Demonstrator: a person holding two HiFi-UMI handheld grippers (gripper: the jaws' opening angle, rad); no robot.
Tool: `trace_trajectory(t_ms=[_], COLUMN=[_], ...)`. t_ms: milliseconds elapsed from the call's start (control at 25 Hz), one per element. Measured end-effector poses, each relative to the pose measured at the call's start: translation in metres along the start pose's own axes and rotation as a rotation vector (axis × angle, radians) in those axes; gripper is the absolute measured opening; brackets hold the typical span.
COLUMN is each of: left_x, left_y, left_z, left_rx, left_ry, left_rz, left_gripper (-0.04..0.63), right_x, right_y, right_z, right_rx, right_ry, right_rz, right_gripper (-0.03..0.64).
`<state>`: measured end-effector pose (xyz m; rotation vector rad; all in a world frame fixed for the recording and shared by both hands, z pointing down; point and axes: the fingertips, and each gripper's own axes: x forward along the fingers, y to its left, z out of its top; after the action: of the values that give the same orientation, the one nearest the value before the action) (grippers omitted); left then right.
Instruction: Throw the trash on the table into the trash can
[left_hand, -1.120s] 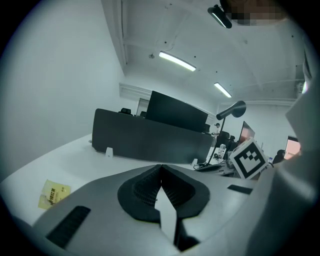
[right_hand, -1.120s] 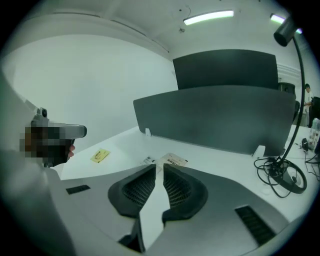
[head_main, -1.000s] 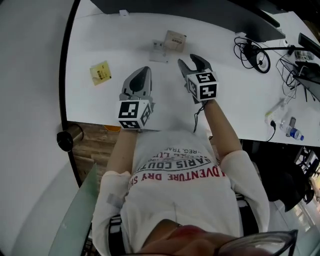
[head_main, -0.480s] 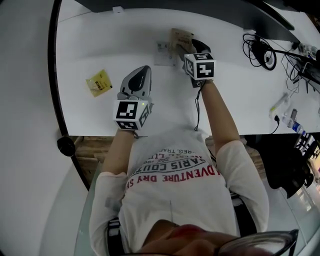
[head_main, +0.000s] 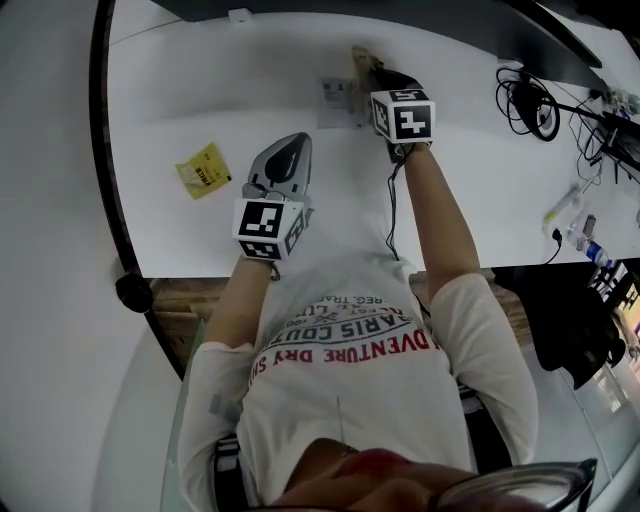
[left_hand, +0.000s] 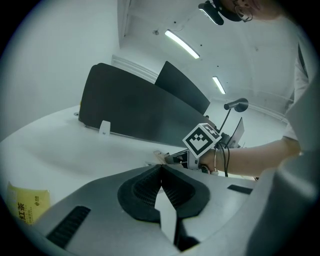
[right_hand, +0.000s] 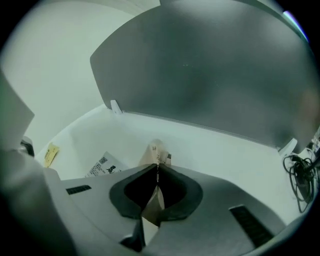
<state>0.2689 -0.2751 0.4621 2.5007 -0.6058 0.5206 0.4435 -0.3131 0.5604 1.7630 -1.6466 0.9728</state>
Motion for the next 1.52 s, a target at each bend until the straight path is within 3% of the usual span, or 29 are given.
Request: trace_trajectory(t_ms=[160,360,600,800,1000,1240,1520], left_x=[0.002,-0.006,-0.041,-0.107,-0.197,-0.33,-0.463], left_y=[0.002,-0.004,-0.026,-0.042,-0.048,-0.051,-0.041], left_z=[0.001,0.004,0.019,0.014,-0.032,-0.124,-0.256], left_rx=[-0.001,0.006,0.022,-0.013,-0.092,-0.286,-0.512], left_ry=[0.01,0.002,-0.091,-0.209,-0.298,-0.394,-0.433], left_rz=[-0.01,-0.005,0.091,0.276,0.482,0.856,1.13], left_gripper=[0.025,0.025,0.025,0.025,0.025,0.025,0.025], right_x=[-0.001,-0.035,-0.103,-0.134,-0.168,-0.2,-0.214], right_y=[0.0,0.001,0.026,0.085,0.168,0.311,0.485], right_z=[0.002,0.012,0.027,0.012,-0.022,-0.087,-0.218], right_rx=[-0.011,0.025,-0.015,-0.134,-0.292,-0.529,-0.811], right_ry=[-0.012,-0.112,-0.234,-0.233,-0.234,-0.157,0.011], right_rz=[0.008,0.025,0.116,0.281,0.436,0.764,0.988], right_gripper=[0.028,0.026,0.026,0.026,0.026,0.026,0.027])
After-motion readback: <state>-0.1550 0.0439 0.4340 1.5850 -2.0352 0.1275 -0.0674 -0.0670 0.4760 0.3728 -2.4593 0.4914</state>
